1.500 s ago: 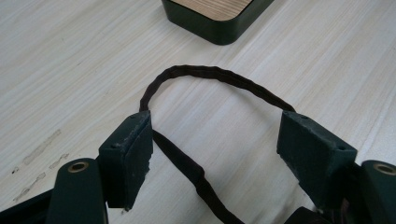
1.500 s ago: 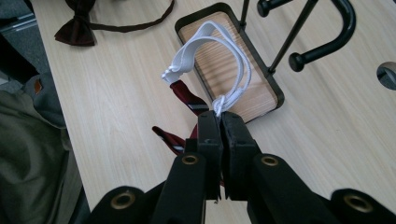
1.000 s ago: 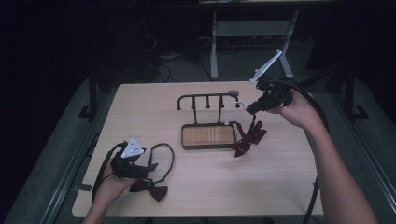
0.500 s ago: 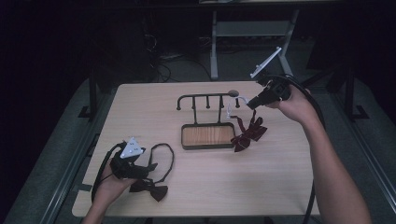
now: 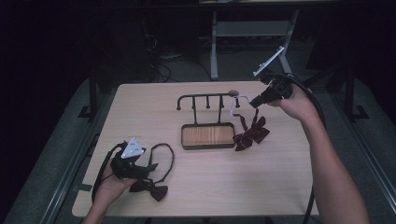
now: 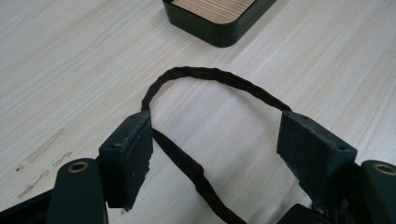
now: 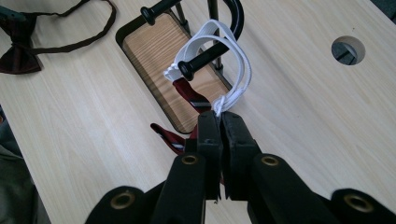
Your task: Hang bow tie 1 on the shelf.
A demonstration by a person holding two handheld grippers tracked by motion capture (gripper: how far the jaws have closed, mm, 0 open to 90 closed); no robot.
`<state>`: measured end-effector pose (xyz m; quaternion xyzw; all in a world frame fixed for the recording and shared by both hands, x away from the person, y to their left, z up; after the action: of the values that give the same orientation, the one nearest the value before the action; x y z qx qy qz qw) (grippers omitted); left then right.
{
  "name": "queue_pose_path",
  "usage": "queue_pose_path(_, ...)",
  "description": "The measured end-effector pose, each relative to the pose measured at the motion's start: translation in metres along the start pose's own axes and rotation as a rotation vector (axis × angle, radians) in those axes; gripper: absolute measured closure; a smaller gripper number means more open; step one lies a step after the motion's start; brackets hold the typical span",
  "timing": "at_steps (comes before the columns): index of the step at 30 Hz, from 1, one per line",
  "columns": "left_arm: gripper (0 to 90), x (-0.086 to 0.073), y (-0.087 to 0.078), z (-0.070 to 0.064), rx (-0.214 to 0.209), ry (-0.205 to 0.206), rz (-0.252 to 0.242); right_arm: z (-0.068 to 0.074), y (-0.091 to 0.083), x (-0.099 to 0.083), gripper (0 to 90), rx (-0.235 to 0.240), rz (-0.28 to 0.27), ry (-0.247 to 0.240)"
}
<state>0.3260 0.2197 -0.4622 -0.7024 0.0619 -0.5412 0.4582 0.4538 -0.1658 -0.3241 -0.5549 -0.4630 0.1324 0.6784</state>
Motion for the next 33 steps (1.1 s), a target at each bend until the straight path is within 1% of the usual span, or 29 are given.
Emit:
queue_pose_path(6, 27.4, -0.001, 0.0, 0.001, -0.003, -0.001, 0.005, -0.001, 0.004, 0.0, 86.7, 0.006, 0.0, 0.005)
queue_pose_path(12, 27.4, 0.0, 0.0, 0.001, -0.004, 0.003, 0.007, -0.004, 0.008, -0.002, 86.7, 0.008, -0.001, 0.021)
queue_pose_path(23, 27.3, -0.001, 0.0, 0.001, -0.005, 0.002, 0.01, -0.006, 0.014, -0.007, 86.6, 0.016, 0.0, 0.029)
queue_pose_path(33, 27.4, 0.0, 0.0, 0.001, -0.004, 0.003, 0.008, -0.006, 0.018, -0.006, 85.2, 0.017, 0.002, 0.033)
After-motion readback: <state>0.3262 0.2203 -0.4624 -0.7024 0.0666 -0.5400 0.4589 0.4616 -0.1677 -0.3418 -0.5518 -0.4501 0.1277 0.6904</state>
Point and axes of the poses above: each handheld gripper's, and its own axes: y roughly forward along the jaws, x roughly out of its top, z roughly to its left, the point moved 7 cm from there along y, roughly forward along the jaws, and after that the axes turned 9 degrees about -x, right-handed, at the moved point
